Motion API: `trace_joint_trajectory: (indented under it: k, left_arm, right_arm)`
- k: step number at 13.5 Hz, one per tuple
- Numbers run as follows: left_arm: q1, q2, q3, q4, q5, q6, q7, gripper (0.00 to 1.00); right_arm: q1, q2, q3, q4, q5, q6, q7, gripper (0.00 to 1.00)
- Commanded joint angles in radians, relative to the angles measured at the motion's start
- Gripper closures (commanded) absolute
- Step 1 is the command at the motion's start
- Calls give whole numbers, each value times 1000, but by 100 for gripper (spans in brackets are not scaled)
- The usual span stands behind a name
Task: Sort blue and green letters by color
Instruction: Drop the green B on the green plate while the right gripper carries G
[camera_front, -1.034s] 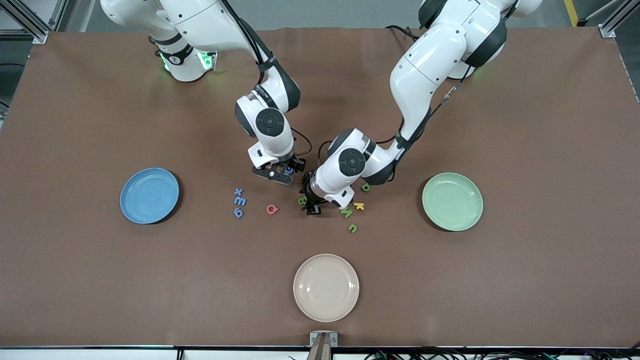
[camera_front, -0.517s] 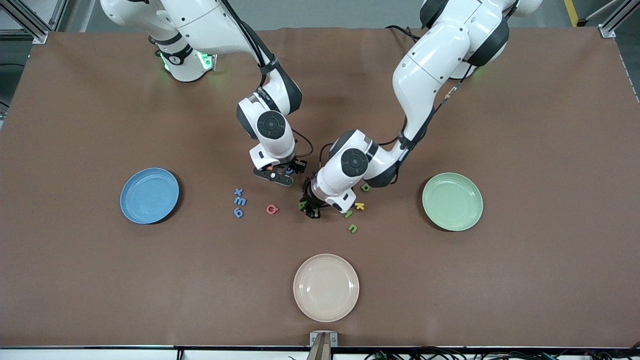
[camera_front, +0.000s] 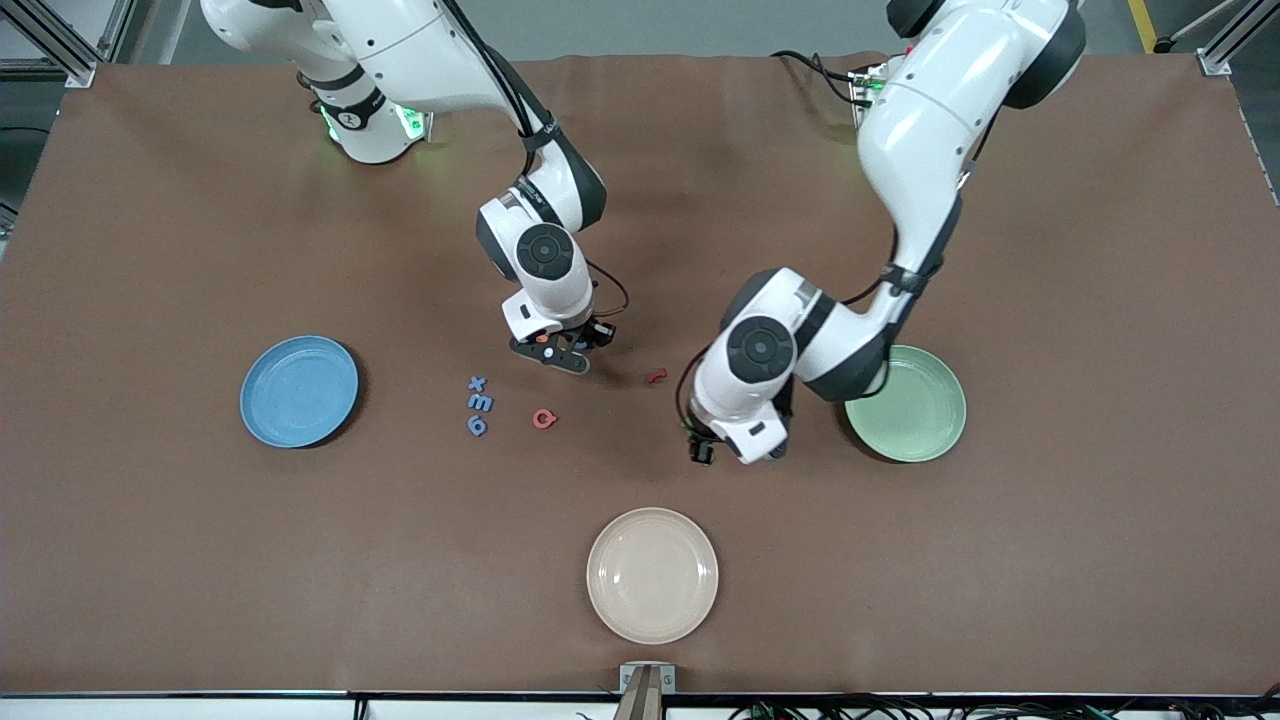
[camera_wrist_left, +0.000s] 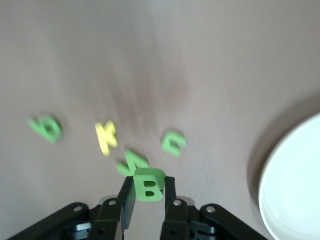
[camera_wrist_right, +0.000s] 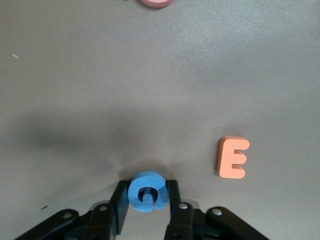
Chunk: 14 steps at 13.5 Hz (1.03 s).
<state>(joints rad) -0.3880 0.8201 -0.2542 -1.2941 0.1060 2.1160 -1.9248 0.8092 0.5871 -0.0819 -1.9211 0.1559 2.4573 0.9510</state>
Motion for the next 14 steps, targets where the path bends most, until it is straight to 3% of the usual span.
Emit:
trace_joint_trajectory:
  k: [1,5,8,10,11,14]
  left_arm:
    - [105,-114,-5,-120,18,-88,206,100]
    - [289,-205,-11,-295,18,-90,513,100]
    - [382,-196,-11,-352,17,-90,682,99]
    - [412,-196,-11,-390,14,-90,743,94]
    - [416,-197,-11,-410,14,-90,745,83]
    - [414,-223,-11,-455,14,-94,748,0]
  right_arm:
    - [-1,16,-5,13,16,-5,5,82]
    - [-7,-47,-7,10,17,-53,5,86]
    - [-28,-177,-15,11,16,-220,-33,92]
    - [-103,-257,-15,7,16,-328,-148,92]
    - [-146,-301,-15,-1,16,-383,-226,92]
    - [-321,-423,-15,-58,13,-500,-531,91]
